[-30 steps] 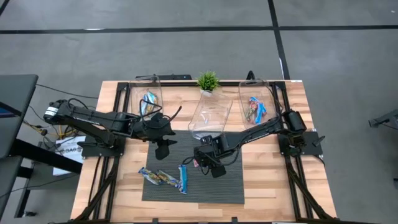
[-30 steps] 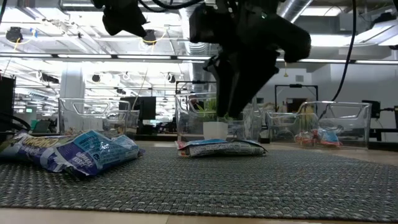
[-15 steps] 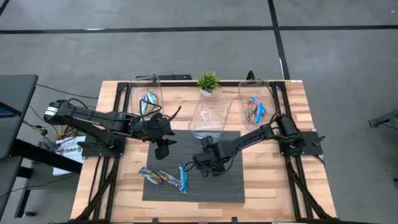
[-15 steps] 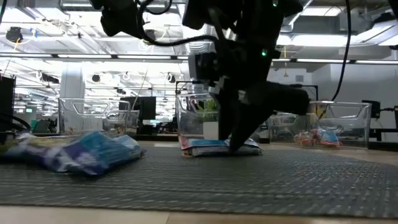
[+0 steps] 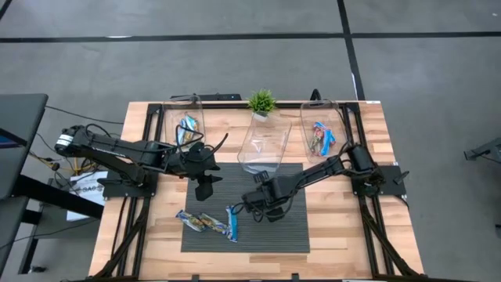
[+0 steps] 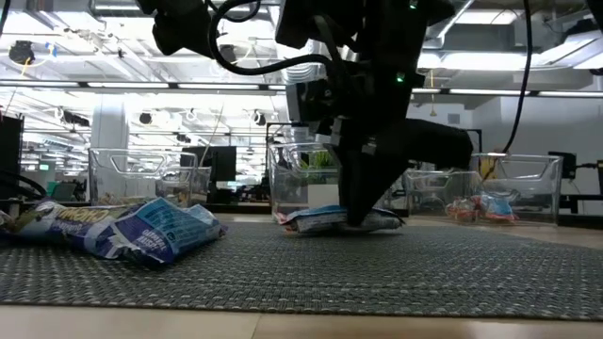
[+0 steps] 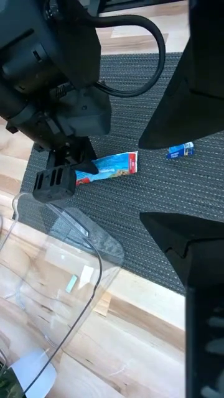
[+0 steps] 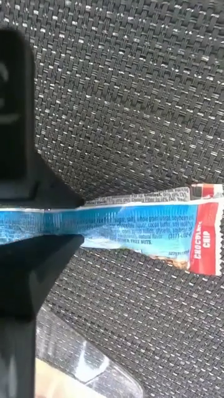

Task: Pick and place Granola Bars by type
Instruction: Put the red granola bar into the right transparent bin, then put the purple granola bar into the middle transparent bin

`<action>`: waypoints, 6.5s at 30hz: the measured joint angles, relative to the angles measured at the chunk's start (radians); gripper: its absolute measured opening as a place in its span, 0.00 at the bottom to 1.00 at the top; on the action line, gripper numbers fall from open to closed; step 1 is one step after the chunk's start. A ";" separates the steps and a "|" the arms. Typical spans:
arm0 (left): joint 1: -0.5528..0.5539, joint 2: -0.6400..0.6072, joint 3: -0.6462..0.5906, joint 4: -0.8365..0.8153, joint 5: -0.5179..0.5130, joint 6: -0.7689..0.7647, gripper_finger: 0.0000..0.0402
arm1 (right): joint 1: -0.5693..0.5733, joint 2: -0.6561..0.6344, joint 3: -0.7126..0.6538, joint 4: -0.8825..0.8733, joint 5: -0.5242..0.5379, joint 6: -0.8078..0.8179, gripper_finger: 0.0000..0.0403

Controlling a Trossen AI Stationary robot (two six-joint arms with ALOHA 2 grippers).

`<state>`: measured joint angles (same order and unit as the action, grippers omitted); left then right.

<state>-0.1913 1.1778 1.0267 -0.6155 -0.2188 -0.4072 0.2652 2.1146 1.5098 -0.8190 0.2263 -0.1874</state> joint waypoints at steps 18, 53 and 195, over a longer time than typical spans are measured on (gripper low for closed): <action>0.000 -0.015 0.002 0.013 0.005 0.041 0.42 | -0.064 -0.085 0.230 -0.096 -0.043 0.298 0.01; 0.018 -0.113 0.000 0.120 -0.022 0.195 0.42 | -0.652 -0.560 -0.197 -0.628 0.183 0.940 0.09; 0.202 0.127 0.227 -0.327 0.493 0.462 0.27 | 0.029 -0.553 0.057 -0.473 0.298 1.050 0.18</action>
<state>0.0110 1.3045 1.2537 -0.9427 0.2739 0.0543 0.2943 1.5612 1.5669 -1.2919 0.5244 0.8626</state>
